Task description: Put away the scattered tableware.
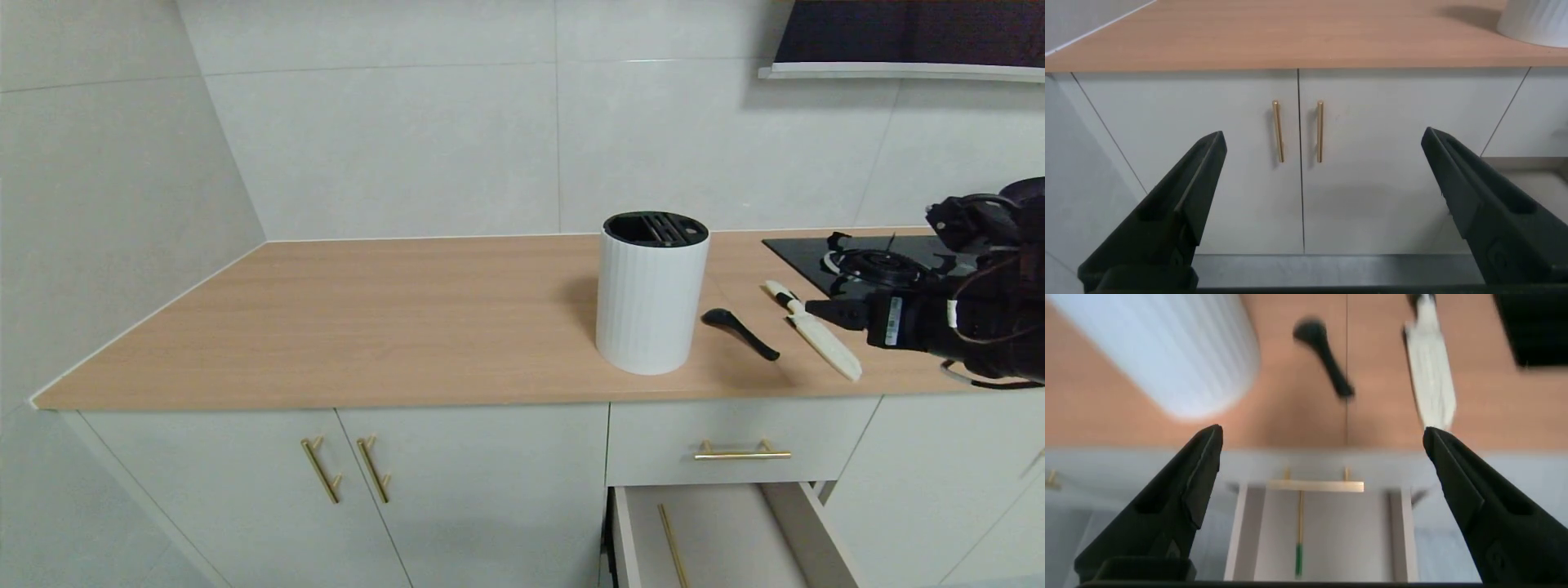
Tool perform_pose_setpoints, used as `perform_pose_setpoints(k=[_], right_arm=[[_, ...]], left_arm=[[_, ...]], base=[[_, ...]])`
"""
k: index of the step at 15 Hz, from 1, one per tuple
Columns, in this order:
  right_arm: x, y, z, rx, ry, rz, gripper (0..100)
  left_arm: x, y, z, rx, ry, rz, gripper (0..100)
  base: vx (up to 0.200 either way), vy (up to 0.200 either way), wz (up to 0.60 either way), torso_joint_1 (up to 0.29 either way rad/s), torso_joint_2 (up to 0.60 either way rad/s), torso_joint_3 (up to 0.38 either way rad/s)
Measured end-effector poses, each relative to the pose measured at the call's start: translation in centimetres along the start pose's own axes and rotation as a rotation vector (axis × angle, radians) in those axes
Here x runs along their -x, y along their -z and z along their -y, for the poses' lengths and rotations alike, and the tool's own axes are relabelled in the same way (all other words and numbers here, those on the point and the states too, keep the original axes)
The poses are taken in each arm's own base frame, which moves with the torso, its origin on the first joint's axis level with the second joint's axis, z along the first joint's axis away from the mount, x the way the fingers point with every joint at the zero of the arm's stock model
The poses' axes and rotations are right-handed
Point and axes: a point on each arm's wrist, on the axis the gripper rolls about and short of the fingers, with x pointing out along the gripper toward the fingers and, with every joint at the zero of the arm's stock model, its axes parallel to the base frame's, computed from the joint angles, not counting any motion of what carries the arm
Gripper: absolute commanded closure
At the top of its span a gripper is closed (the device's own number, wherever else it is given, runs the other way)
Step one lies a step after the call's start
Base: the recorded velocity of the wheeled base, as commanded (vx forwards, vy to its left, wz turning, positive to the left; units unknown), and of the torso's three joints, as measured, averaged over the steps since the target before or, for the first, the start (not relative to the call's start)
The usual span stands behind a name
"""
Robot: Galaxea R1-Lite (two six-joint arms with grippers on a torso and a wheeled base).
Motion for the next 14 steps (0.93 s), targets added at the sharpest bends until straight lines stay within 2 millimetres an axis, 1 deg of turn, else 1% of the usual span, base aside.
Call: perform_pose_setpoints(k=[2, 5, 7, 9, 11, 14], right_arm=[[-2.8, -1.4, 0.4, 0.018, -0.032, 0.007, 0], [-7.1, -2.1, 2.0, 0.071, -0.117, -0.01, 0], [-9.3, -1.3, 3.3, 0.107, -0.195, -0.044, 0], [-11.0, 0.2, 4.0, 0.175, -0.251, -0.086, 0], [-12.4, 1.7, 4.5, 0.193, -0.256, -0.117, 0], [-14.3, 3.0, 4.9, 0.198, -0.251, -0.1, 0]], left_arm=[[0.0, 0.0, 0.0, 0.0, 0.0, 0.0, 0], [0.0, 0.0, 0.0, 0.0, 0.0, 0.0, 0], [0.0, 0.0, 0.0, 0.0, 0.0, 0.0, 0], [0.0, 0.0, 0.0, 0.0, 0.0, 0.0, 0], [0.0, 0.0, 0.0, 0.0, 0.0, 0.0, 0], [0.0, 0.0, 0.0, 0.0, 0.0, 0.0, 0]], base=[[0.0, 0.0, 0.0, 0.0, 0.0, 0.0], [0.0, 0.0, 0.0, 0.0, 0.0, 0.0], [0.0, 0.0, 0.0, 0.0, 0.0, 0.0], [0.0, 0.0, 0.0, 0.0, 0.0, 0.0], [0.0, 0.0, 0.0, 0.0, 0.0, 0.0], [0.0, 0.0, 0.0, 0.0, 0.0, 0.0]])
